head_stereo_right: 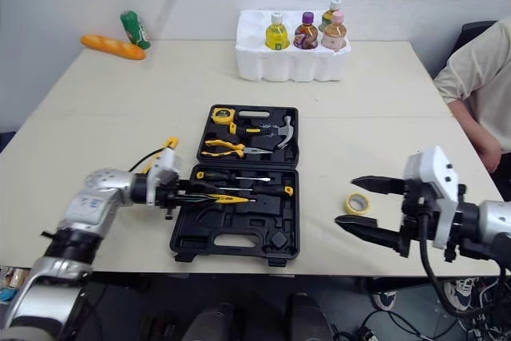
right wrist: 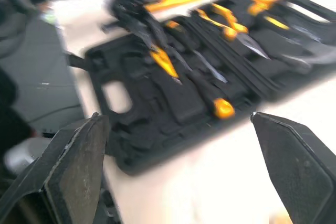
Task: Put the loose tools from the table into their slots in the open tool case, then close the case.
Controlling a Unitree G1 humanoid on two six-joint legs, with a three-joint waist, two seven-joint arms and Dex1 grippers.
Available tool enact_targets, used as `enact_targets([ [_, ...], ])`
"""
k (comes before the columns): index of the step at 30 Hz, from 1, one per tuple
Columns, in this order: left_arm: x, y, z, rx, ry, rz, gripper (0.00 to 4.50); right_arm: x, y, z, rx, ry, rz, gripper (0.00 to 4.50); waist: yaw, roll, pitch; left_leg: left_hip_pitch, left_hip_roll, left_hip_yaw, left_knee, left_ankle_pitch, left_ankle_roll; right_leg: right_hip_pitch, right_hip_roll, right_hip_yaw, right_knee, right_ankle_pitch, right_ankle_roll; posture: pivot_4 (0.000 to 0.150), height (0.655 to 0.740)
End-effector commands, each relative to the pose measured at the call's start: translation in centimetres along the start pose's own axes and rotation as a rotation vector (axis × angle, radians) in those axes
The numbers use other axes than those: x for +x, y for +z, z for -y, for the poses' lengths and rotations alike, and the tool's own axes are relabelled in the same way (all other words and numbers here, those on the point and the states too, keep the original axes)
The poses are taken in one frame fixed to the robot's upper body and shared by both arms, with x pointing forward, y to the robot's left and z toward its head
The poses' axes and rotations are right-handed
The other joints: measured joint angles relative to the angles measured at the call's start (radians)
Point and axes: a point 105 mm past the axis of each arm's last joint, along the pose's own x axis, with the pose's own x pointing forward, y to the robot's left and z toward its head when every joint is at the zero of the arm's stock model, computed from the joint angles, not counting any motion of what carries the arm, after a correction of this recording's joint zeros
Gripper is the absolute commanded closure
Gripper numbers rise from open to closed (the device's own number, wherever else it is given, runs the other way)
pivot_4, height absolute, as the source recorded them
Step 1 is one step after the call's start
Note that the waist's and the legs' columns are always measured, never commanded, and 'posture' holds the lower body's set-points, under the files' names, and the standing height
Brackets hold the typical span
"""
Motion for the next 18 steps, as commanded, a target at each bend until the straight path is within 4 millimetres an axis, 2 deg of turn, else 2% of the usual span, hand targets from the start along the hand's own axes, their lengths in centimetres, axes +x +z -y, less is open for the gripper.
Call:
enact_targets([
  [1,-5.9,1.4,-0.9,-0.069,0.228,0.117,1.49,-3.6,-0.8,3.5,-0.014,-0.226,-0.01,0.0,0.0,-0.002,0.002,0.0,0.0,0.0,-0.001,0.0,-0.001,0.0,0.0,0.0,0.0,0.0,0.0,0.15,0.7367],
  [3,-9.3,0.3,-1.5,-0.102,0.411,0.132,0.54,-6.0,-2.4,5.4,0.017,-0.344,-0.04,0.0,0.003,-0.001,0.002,0.0,0.0,0.0,-0.003,0.0,-0.001,0.0,0.0,0.0,-0.002,0.0,0.0,0.15,0.7367],
  [4,-10.8,-0.2,-2.0,-0.111,0.506,0.136,0.21,-7.0,-3.1,6.0,0.03,-0.387,-0.054,0.0,0.005,-0.001,0.002,0.001,0.0,0.0,-0.004,0.0,-0.001,0.0,0.0,0.0,-0.003,0.0,0.0,0.15,0.7367],
  [5,-13.0,-1.0,-2.6,-0.123,0.627,0.142,0.06,-8.2,-4.0,6.7,0.048,-0.438,-0.073,0.0,0.006,-0.001,0.002,0.001,0.0,0.0,-0.005,0.0,-0.001,0.001,0.0,0.0,-0.004,0.0,0.0,0.15,0.7367],
  [8,-18.8,-3.0,-3.1,-0.162,0.873,0.135,0.06,-11.2,-6.1,8.0,0.071,-0.547,-0.131,0.0,0.013,-0.003,0.004,0.001,-0.001,0.0,-0.007,0.0,0.0,0.001,-0.001,0.0,-0.006,0.0,-0.001,0.15,0.7367],
  [11,-23.4,-4.6,-2.6,-0.187,1.053,0.108,0.06,-13.5,-7.6,8.8,0.096,-0.636,-0.16,0.0,0.01,-0.004,0.005,0.003,-0.001,0.0,-0.011,0.001,-0.002,0.001,-0.001,-0.001,-0.007,-0.001,-0.002,0.15,0.7367],
  [15,-25.5,-5.4,-2.2,-0.19,1.133,0.077,0.06,-14.6,-8.3,9.2,0.11,-0.67,-0.163,0.0,0.008,0.001,0.008,0.003,-0.001,0.001,-0.014,0.0,-0.002,0.001,-0.001,0.0,-0.009,-0.002,-0.003,0.15,0.7367],
  [18,-25.3,-5.3,-2.2,-0.189,1.127,0.077,0.06,-14.4,-8.3,9.3,0.106,-0.662,-0.156,0.0,0.007,0.003,0.009,0.003,-0.001,0.001,-0.014,-0.001,-0.005,0.0,-0.001,-0.001,-0.01,-0.002,-0.003,0.15,0.7367],
])
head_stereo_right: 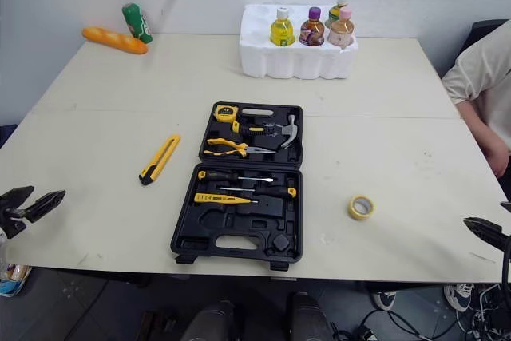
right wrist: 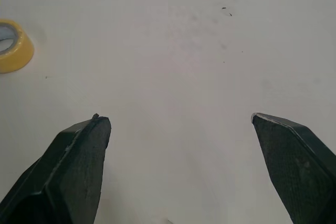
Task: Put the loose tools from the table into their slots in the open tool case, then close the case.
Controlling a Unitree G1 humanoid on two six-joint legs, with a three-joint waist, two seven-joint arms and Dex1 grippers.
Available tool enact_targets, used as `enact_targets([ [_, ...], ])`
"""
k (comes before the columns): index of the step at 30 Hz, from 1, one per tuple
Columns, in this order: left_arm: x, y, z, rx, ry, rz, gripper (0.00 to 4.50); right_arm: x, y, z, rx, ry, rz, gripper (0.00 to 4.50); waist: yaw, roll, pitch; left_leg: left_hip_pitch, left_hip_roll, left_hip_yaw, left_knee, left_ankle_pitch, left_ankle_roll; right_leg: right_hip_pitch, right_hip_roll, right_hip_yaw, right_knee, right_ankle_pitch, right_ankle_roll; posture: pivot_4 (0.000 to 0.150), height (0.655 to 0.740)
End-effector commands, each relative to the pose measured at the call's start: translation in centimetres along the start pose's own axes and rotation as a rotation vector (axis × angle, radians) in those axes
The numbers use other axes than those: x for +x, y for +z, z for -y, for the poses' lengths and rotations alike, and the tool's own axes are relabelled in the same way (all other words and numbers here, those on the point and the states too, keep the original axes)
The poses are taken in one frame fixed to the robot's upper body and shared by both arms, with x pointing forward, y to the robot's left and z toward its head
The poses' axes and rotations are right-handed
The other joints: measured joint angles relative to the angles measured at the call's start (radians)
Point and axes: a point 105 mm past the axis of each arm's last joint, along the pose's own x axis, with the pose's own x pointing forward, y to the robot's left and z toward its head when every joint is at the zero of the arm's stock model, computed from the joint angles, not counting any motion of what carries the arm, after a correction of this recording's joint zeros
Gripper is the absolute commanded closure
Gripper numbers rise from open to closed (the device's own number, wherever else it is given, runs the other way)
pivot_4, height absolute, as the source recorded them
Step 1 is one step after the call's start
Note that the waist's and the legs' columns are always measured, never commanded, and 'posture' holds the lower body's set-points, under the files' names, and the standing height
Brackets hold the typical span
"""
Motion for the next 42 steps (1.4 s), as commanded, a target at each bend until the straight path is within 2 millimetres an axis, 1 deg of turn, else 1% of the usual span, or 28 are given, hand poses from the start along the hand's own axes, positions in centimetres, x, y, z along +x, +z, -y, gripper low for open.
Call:
enact_targets([
  [1,0.0,1.4,0.3,0.042,-0.007,0.021,0.06,-0.3,1.4,0.1,-0.032,-0.003,0.057,0.0,-0.002,0.001,0.001,0.0,0.0,0.0,0.0,0.0,0.0,0.0,0.0,0.0,0.0,0.0,0.0,0.15,0.7367],
  [3,0.7,1.6,1.5,0.053,-0.054,0.017,0.06,0.0,2.2,-0.4,-0.044,0.021,0.079,0.0,-0.002,0.002,0.002,0.0,0.0,0.0,0.0,0.0,0.0,0.0,0.0,0.0,0.0,0.0,0.0,0.15,0.7367],
  [6,2.9,2.5,5.0,0.12,-0.166,-0.025,0.06,0.5,5.2,-3.3,-0.085,0.152,0.154,0.0,-0.001,0.004,0.002,0.0,0.0,0.0,0.0,0.0,-0.001,0.0,0.0,0.0,0.0,0.0,0.0,0.15,0.7367],
  [8,4.2,2.9,6.6,0.153,-0.196,-0.054,0.06,0.6,7.1,-5.6,-0.105,0.255,0.199,0.0,0.0,0.004,0.002,0.0,0.0,0.0,0.0,0.0,-0.002,0.0,0.0,0.0,0.001,0.0,0.001,0.15,0.7367],
  [11,6.2,3.2,9.6,0.166,-0.243,-0.094,0.06,0.6,11.0,-10.7,-0.133,0.477,0.325,0.0,-0.001,0.004,0.003,0.0,0.0,0.0,0.0,0.001,-0.001,0.0,0.0,0.0,0.002,0.001,0.001,0.15,0.7367],
  [14,7.7,2.7,11.5,0.162,-0.262,-0.175,0.06,0.0,13.2,-14.6,-0.169,0.657,0.377,0.0,-0.005,0.003,0.003,-0.001,0.0,0.0,0.0,0.003,0.001,0.0,0.001,-0.001,0.002,0.001,0.002,0.15,0.7367],
  [16,8.6,2.6,12.2,0.149,-0.259,-0.206,0.06,-0.3,13.9,-16.1,-0.195,0.726,0.384,0.0,-0.004,0.002,0.004,-0.001,0.0,0.0,0.0,0.003,0.001,0.0,0.001,-0.001,0.002,0.001,0.002,0.15,0.7367],
  [18,9.8,2.7,12.5,0.134,-0.247,-0.22,0.06,-0.4,14.4,-17.1,-0.215,0.778,0.391,0.0,-0.001,-0.001,0.006,-0.001,0.0,0.0,0.001,0.003,0.001,0.0,0.001,-0.001,0.001,0.001,0.002,0.15,0.7367],
  [22,11.9,1.9,12.3,0.186,-0.2,-0.273,0.06,-0.5,14.9,-18.2,-0.248,0.839,0.397,0.0,0.009,-0.003,0.006,-0.002,-0.001,0.0,0.003,0.003,0.002,0.0,0.001,-0.002,0.001,0.002,0.004,0.15,0.7367],
  [25,13.2,1.7,13.8,0.183,-0.242,-0.274,0.06,-0.4,15.1,-18.5,-0.249,0.851,0.412,0.0,0.019,-0.003,0.006,-0.001,-0.001,0.0,0.003,0.003,0.002,0.001,0.0,-0.002,0.001,0.002,0.004,0.15,0.7367],
  [29,13.7,0.4,14.7,0.232,-0.264,-0.332,0.06,-0.2,15.2,-18.8,-0.259,0.845,0.409,0.0,0.028,-0.001,0.005,-0.001,-0.001,-0.001,0.003,0.004,0.001,0.001,0.0,-0.002,0.002,0.002,0.004,0.15,0.7367],
  [31,13.8,0.0,15.1,0.243,-0.282,-0.342,0.61,-0.3,15.4,-19.0,-0.261,0.839,0.405,0.0,0.028,0.001,0.004,-0.001,-0.001,-0.001,0.003,0.004,0.001,0.001,0.0,-0.002,0.002,0.002,0.004,0.15,0.7367],
  [33,13.7,0.1,15.5,0.226,-0.306,-0.335,1.42,-0.3,15.5,-19.1,-0.26,0.835,0.402,0.0,0.028,0.002,0.004,0.0,-0.001,-0.001,0.004,0.004,0.001,0.002,0.0,-0.002,0.002,0.002,0.004,0.15,0.7367],
  [36,13.5,1.0,15.7,0.223,-0.331,-0.309,2.81,-0.2,15.5,-19.2,-0.259,0.83,0.397,0.0,0.026,0.002,0.003,0.001,-0.001,-0.001,0.003,0.004,0.001,0.003,0.0,-0.002,0.002,0.002,0.004,0.15,0.7367],
  [37,13.4,1.7,15.6,0.229,-0.33,-0.294,3.08,-0.2,15.5,-19.2,-0.259,0.829,0.395,0.0,0.025,0.002,0.003,0.001,-0.001,-0.001,0.003,0.004,0.001,0.003,0.0,-0.002,0.002,0.002,0.004,0.15,0.7367],
  [38,13.2,2.5,15.3,0.245,-0.326,-0.272,3.1,-0.2,15.4,-19.2,-0.26,0.827,0.392,0.0,0.024,0.002,0.003,0.001,-0.001,-0.001,0.003,0.004,0.001,0.003,0.0,-0.002,0.002,0.002,0.004,0.15,0.7367],
  [40,12.3,5.1,15.0,0.311,-0.337,-0.199,3.1,-0.2,15.2,-19.1,-0.26,0.822,0.38,0.0,0.023,0.0,0.004,0.0,-0.001,-0.001,0.003,0.004,0.001,0.002,0.0,-0.002,0.002,0.002,0.004,0.15,0.7367],
  [41,11.6,6.2,15.5,0.348,-0.375,-0.17,3.1,-0.3,15.0,-19.1,-0.257,0.821,0.373,0.0,0.022,-0.002,0.005,-0.001,-0.001,-0.001,0.003,0.004,0.001,0.001,0.0,-0.002,0.001,0.002,0.004,0.15,0.7367],
  [42,10.5,7.3,16.6,0.393,-0.46,-0.145,3.1,-0.5,14.8,-19.1,-0.252,0.823,0.364,0.0,0.021,-0.003,0.007,-0.003,-0.001,-0.001,0.003,0.005,0.001,-0.001,0.0,-0.002,0.001,0.002,0.004,0.15,0.7367],
])
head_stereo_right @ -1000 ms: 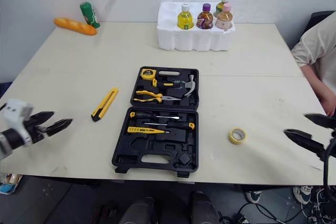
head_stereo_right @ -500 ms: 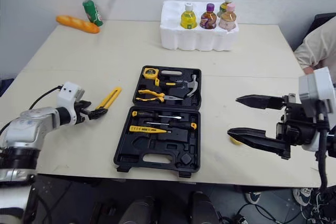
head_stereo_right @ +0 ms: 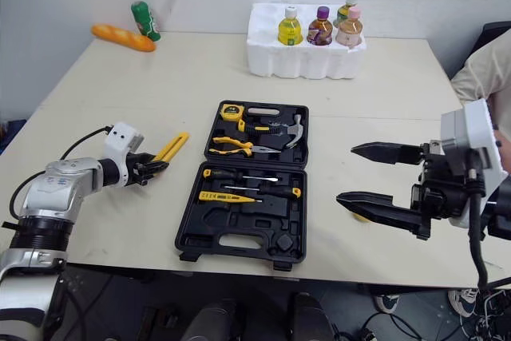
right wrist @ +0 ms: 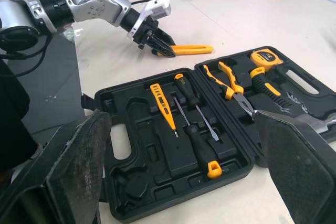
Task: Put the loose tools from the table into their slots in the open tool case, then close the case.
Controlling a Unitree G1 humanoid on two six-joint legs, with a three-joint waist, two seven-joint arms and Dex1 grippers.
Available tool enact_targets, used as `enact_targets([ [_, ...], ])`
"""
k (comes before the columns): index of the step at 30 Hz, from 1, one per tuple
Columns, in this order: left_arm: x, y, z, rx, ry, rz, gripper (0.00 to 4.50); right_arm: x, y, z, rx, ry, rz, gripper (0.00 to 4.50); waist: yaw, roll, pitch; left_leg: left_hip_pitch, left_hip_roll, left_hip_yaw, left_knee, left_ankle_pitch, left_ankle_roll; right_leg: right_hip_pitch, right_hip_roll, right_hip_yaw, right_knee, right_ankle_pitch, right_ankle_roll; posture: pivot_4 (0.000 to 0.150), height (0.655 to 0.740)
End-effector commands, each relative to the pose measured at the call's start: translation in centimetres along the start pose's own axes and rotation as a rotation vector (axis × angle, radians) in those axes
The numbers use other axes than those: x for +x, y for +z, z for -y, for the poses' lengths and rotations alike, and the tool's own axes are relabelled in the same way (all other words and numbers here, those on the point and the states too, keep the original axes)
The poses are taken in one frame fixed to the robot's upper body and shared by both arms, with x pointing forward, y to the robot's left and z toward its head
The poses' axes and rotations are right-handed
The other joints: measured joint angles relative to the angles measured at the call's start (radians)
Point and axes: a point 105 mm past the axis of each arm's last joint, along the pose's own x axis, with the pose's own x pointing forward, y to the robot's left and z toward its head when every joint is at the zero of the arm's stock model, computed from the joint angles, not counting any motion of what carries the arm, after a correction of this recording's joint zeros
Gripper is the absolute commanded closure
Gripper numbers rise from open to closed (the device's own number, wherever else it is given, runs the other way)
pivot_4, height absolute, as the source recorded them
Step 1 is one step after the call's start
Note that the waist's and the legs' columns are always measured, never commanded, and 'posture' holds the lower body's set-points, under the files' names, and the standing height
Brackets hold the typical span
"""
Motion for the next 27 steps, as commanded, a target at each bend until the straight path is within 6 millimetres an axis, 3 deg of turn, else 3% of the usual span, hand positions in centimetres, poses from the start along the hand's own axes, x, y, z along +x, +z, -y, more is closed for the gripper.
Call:
enact_targets([
  [1,-3.4,4.3,3.1,0.206,-0.202,0.103,3.1,-0.5,0.3,-0.8,-0.017,0.011,-0.02,0.0,-0.006,-0.003,0.001,-0.002,0.0,0.0,0.0,0.001,-0.002,-0.002,0.0,0.0,0.0,0.0,0.0,0.15,0.7367],
  [7,-6.0,5.3,12.9,0.464,-0.709,0.016,3.1,-0.5,-1.5,-1.7,0.036,0.026,-0.074,0.0,0.004,-0.002,0.001,-0.01,0.0,-0.001,0.002,0.003,-0.006,-0.004,0.0,-0.001,-0.005,0.0,0.0,0.15,0.7367],
  [10,-5.5,5.2,15.5,0.539,-0.826,-0.027,3.1,0.0,-2.3,-2.4,0.07,0.044,-0.083,0.0,0.003,-0.002,0.001,-0.009,0.0,-0.002,0.003,0.003,-0.004,-0.003,0.0,0.0,-0.005,0.0,0.001,0.15,0.7367],
  [17,-1.8,4.5,17.7,0.673,-0.838,-0.117,3.1,0.3,-4.3,-3.3,0.115,0.014,-0.134,0.0,-0.001,-0.002,0.001,-0.008,0.0,-0.001,0.005,0.002,0.002,-0.002,0.003,0.001,0.0,0.001,0.002,0.15,0.7367],
  [22,-1.3,3.6,18.9,0.705,-0.892,-0.148,3.1,-0.1,-4.9,-3.7,0.136,-0.028,-0.14,0.0,0.001,-0.002,0.002,-0.009,0.0,-0.001,0.009,0.002,0.003,-0.002,0.004,0.001,0.001,0.001,0.002,0.15,0.7367],
  [27,-1.2,2.5,18.5,0.739,-0.887,-0.187,3.1,-0.3,-5.3,-3.9,0.144,-0.057,-0.149,0.0,0.0,-0.002,0.002,-0.009,0.0,-0.001,0.013,0.0,0.006,0.0,0.004,0.002,0.002,0.002,0.003,0.15,0.7367],
])
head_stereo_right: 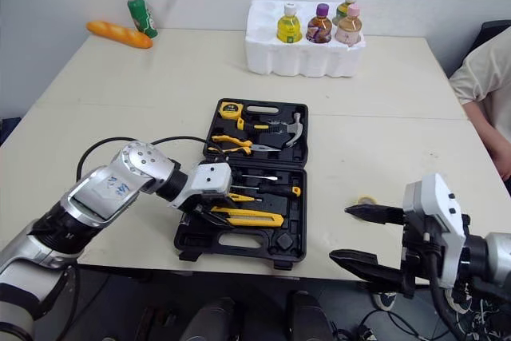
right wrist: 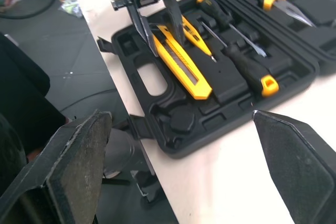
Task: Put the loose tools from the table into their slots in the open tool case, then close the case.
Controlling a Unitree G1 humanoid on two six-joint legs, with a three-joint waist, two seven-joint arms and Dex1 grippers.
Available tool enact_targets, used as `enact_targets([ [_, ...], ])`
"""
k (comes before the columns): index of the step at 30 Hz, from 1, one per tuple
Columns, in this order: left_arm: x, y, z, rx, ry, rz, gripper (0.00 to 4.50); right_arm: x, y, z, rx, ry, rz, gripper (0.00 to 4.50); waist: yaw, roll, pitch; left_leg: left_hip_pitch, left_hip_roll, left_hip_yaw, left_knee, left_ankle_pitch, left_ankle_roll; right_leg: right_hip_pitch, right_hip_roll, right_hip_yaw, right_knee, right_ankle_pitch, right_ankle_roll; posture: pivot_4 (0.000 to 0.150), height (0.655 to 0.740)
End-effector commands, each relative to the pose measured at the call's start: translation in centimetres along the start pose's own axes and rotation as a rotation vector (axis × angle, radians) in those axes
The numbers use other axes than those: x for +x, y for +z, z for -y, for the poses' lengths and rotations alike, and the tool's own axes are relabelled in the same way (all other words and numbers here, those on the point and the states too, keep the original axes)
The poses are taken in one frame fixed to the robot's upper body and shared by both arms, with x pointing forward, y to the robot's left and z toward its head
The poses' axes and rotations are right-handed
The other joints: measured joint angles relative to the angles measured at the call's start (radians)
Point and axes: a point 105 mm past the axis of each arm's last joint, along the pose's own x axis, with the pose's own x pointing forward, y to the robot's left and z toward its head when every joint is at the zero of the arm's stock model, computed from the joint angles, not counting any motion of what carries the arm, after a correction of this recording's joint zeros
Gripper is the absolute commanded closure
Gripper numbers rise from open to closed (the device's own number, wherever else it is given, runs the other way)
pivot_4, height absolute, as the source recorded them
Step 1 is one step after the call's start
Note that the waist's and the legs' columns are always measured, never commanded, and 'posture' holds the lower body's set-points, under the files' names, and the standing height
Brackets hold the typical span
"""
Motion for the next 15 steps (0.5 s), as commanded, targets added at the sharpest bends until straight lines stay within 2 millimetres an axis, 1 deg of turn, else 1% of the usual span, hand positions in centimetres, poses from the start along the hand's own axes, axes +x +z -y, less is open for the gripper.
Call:
enact_targets([
  [1,0.0,-0.5,0.3,0.044,-0.001,-0.037,3.1,-0.3,0.5,-0.3,-0.047,-0.025,0.017,0.0,0.0,0.0,0.0,0.0,0.0,0.0,0.0,0.0,0.0,0.0,0.0,0.0,0.0,0.0,0.0,0.15,0.7367],
  [2,0.0,-0.6,0.2,0.047,0.001,-0.035,3.1,-0.3,0.4,-0.3,-0.045,-0.027,0.017,0.0,0.0,0.0,0.0,0.0,0.0,0.0,0.0,0.0,0.0,0.0,0.0,0.0,0.0,0.0,0.0,0.15,0.7367],
  [4,0.1,-0.4,0.2,0.032,-0.015,-0.01,2.07,-0.3,0.4,-0.2,-0.043,-0.031,0.017,0.0,0.001,0.0,0.0,0.0,0.0,0.0,0.0,0.0,0.0,0.0,0.0,0.0,0.0,0.0,0.0,0.15,0.7367],
  [5,0.1,-0.3,0.5,0.039,-0.039,0.001,1.75,-0.4,0.3,-0.2,-0.042,-0.035,0.016,0.0,0.0,0.0,0.0,0.0,0.0,0.0,0.0,0.0,0.0,0.0,0.0,0.0,0.0,0.0,0.0,0.15,0.7367],
  [8,-0.2,0.3,0.1,0.02,-0.028,0.045,0.38,-0.4,0.0,0.0,-0.038,-0.041,0.002,0.0,0.0,0.0,0.0,0.0,0.0,0.0,0.0,0.0,0.0,0.0,0.0,0.0,0.0,0.0,0.0,0.15,0.7367],
  [9,-0.4,0.5,-0.1,0.022,-0.017,0.058,0.03,-0.4,-0.2,0.0,-0.036,-0.037,-0.006,0.0,0.001,0.0,0.0,0.0,0.0,0.0,0.0,0.0,0.0,0.0,0.0,0.0,0.0,0.0,0.0,0.15,0.7367],
  [13,-1.2,1.3,0.1,0.096,-0.022,0.163,0.03,-0.4,-0.8,-0.2,-0.038,-0.026,-0.038,0.0,0.001,0.0,0.0,0.0,0.0,0.0,0.001,0.0,0.0,0.0,0.0,0.0,-0.001,0.0,0.0,0.15,0.7367],
  [15,-1.1,1.6,0.0,0.123,-0.011,0.27,0.03,-0.3,-0.9,-0.1,-0.043,-0.028,-0.04,0.0,0.0,0.0,0.0,0.0,0.0,0.0,0.001,0.0,0.0,0.0,0.0,0.0,0.0,0.0,0.0,0.15,0.7367],
])
